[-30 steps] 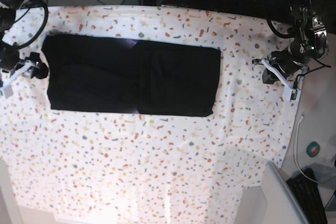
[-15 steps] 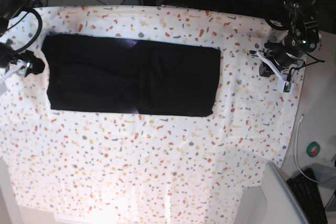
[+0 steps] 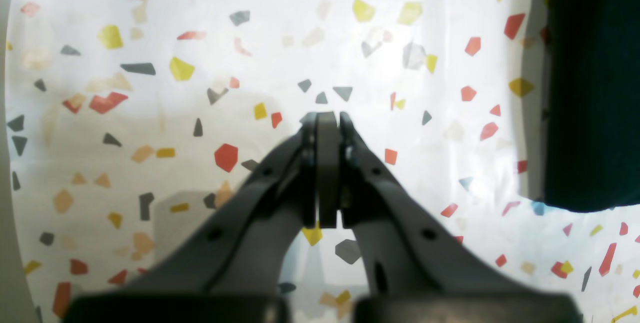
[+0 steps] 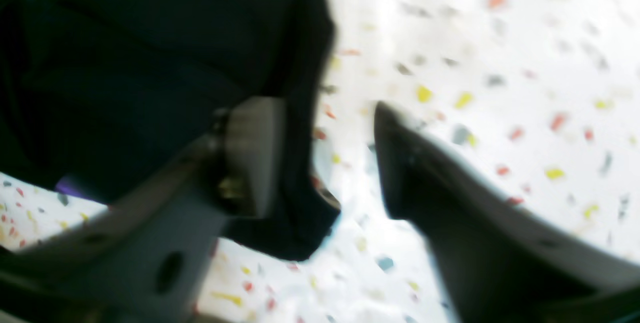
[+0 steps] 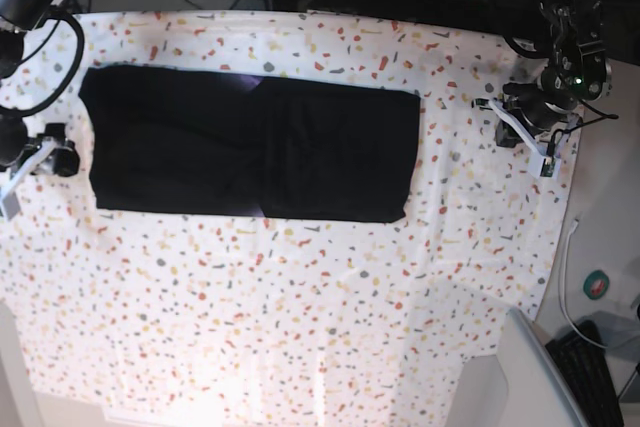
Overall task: Layout the t-shirt on the table in an organized manner, then fold the t-shirt properly
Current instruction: 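Release the folded end and move the left gripper back to the strip's end, then adjust the right gripper's hold on the strip end and reach the left gripper inward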
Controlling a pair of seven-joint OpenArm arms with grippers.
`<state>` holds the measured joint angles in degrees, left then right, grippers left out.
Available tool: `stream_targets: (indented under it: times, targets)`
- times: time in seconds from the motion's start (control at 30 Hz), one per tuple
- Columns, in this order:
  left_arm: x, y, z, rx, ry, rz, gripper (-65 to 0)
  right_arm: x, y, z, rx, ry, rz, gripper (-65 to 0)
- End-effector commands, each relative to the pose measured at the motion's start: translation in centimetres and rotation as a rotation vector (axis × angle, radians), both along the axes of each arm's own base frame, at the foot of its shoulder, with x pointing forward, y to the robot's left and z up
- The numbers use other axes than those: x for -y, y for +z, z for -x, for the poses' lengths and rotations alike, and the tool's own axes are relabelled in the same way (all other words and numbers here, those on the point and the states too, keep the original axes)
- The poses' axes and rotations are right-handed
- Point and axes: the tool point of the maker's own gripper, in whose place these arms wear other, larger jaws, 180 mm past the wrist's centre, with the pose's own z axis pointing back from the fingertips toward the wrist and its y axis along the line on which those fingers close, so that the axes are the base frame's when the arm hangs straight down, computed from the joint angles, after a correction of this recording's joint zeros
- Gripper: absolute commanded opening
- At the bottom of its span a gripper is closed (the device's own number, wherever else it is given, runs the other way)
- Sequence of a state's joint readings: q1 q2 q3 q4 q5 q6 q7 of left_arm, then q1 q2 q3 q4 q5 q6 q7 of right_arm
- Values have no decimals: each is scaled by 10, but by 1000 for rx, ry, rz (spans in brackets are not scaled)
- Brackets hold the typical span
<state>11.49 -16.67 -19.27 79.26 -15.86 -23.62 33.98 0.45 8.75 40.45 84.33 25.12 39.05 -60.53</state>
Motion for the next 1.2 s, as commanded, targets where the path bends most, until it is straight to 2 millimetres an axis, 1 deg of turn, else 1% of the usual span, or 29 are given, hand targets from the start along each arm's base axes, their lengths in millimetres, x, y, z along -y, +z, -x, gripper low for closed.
stream_targets:
  times: [0.0,0.03,0.1,0.23,0.27,0.33,0.4,0.47,0.53,0.63,0.77,0.87,0.93,0.97,1.0,1.13,1.17]
  targets:
    - [-7,13,-11,49,0,-15,-650,10,12,-8,45,-21,20,-231]
    - [-7,13,-11,48,0,-15,-650,10,11,-6,43,-29,16,-228]
    - [-6,13,-10,46,-3,-15,-650,8,12,-11,64,-31,11,-245]
    - [-1,11,-11,45,-5,-5,-650,-7,-2,-11,43,-3,-23,-243]
    - [2,9,-10,44,-2,5,-650,-13,-5,-11,36,8,-34,-243]
    - [3,7,-10,41,1,10,-650,-31,-11,-10,27,16,-70,-245]
    - [5,7,-9,41,1,13,-650,-44,-19,-5,8,3,-90,-254]
    - [5,7,-10,44,1,14,-650,-45,-16,-8,-3,-36,-58,-254]
    - [5,8,-11,45,0,12,-650,-50,-8,-14,21,-61,-29,-254]
    - [4,8,-11,44,-1,9,-650,-47,-4,-17,39,-95,25,-243]
    - [2,7,-9,41,5,9,-650,-46,-9,-15,20,-94,48,-183]
    - [2,7,-9,39,3,7,-650,-48,-10,-14,13,-79,53,-185]
    - [3,7,-9,38,0,8,-650,-45,-12,-12,10,-92,52,-185]
    - [3,7,-9,39,0,8,-650,-45,-17,-11,-3,-95,44,-185]
    - [3,7,-9,38,1,9,-650,-41,-21,-9,-21,-96,46,-185]
    - [4,7,-9,38,1,11,-650,-35,-48,-1,-107,-107,15,-185]
    - [4,6,-8,36,1,11,-650,-30,-51,0,-107,-112,19,-185]
